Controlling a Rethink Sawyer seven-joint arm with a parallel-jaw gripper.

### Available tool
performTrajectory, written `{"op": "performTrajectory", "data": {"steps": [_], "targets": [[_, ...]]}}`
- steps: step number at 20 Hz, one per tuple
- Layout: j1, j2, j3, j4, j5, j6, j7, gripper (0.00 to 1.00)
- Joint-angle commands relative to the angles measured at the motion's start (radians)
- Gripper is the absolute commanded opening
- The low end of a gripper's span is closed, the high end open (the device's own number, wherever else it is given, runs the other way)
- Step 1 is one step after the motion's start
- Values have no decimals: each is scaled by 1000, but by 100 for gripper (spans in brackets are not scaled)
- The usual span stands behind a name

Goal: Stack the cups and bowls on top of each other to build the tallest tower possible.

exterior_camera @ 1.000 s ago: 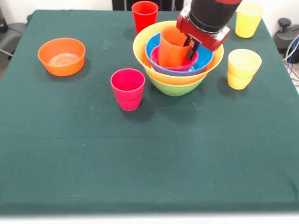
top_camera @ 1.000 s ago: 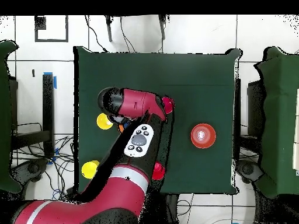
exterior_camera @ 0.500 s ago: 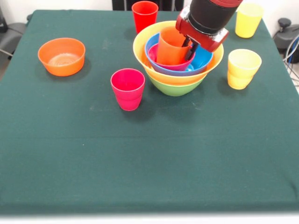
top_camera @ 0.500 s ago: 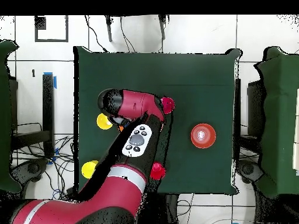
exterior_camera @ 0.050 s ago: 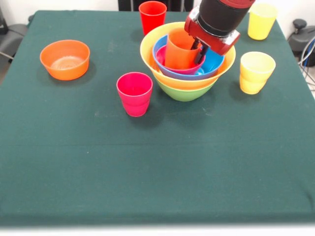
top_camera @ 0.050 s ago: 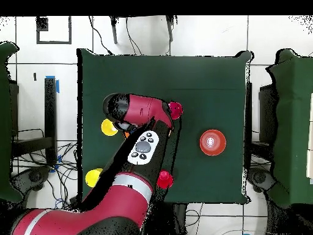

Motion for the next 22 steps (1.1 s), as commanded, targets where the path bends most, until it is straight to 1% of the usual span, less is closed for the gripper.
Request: {"op": "performTrajectory", "data": {"steps": [1,14,17,18,19,21,22], "targets": [[18,75,51,-30,13,22,219,100],[19,77,47,-45,36,40,216,100],[17,73,42,-49,36,57,210,100],[12,68,42,-55,35,79,202,100],[4,50,41,-64,32,120,187,100],[1,-8,26,-80,26,221,169,100],[6,-28,17,-84,26,249,174,100]]}}
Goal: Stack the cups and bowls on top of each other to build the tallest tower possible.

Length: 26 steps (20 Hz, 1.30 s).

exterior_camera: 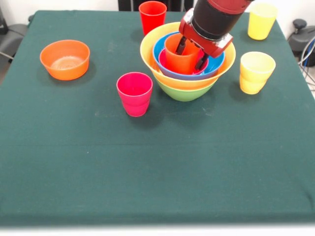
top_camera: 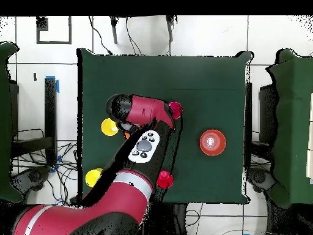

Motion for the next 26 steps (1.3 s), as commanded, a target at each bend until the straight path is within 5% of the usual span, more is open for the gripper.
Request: {"op": "performTrajectory", "data": {"steps": [1,20,24,26], "targets": [[6,-67,36,-76,17,242,185,100],[-69,-132,53,-213,6,468,138,100],[-91,-72,68,-235,10,398,149,100],[-73,-3,49,-321,-21,407,172,100]]}}
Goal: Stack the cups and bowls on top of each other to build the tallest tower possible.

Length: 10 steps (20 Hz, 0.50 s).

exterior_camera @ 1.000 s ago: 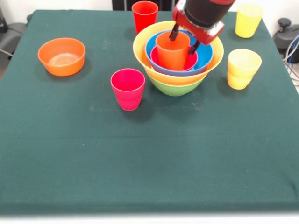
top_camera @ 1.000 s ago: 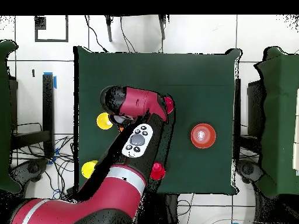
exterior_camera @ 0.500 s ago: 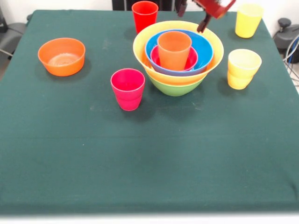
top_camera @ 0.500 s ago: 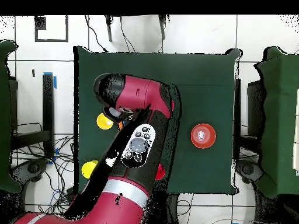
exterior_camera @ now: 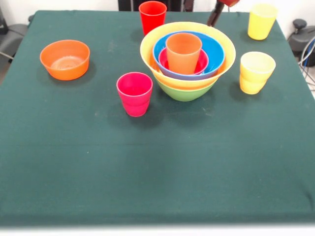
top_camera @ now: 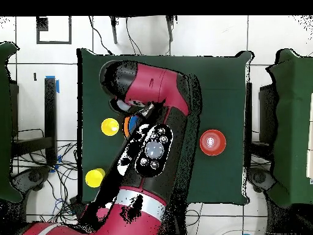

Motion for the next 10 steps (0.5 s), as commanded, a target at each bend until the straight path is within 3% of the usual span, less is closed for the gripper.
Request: {"op": "performTrajectory", "data": {"steps": [1,5,10], "targets": [[-13,166,66,-177,-23,53,197,100],[-19,244,71,-247,4,18,238,100],[-4,255,58,-256,20,35,260,100]]}}
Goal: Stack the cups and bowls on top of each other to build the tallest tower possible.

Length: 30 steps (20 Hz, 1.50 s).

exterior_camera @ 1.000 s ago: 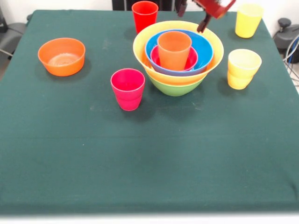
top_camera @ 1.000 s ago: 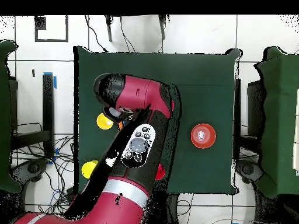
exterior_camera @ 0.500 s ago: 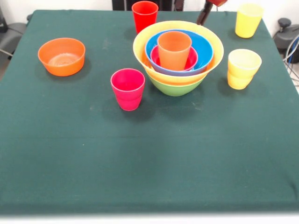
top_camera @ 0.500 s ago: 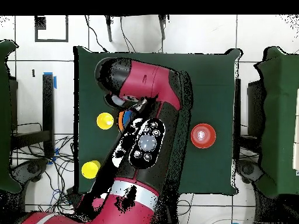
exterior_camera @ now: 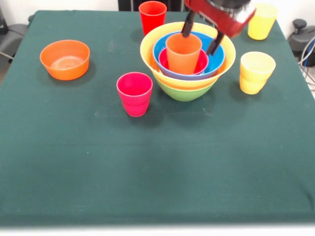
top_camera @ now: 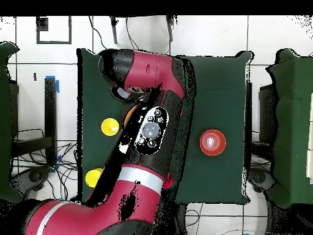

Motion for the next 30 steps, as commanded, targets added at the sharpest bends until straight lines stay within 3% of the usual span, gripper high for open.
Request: {"op": "performTrajectory", "data": {"steps": [1,6,10,13,17,21,24,30], "targets": [[7,129,60,-94,15,58,262,100],[27,133,24,-144,8,132,260,100],[2,127,39,-99,12,64,210,100],[-71,109,76,-20,7,-53,102,100],[-126,74,93,23,-19,-86,-12,100],[-152,84,102,0,-32,-105,-38,100],[-169,63,115,35,-26,-137,-37,100],[-185,86,111,3,-47,-116,-45,100]]}}
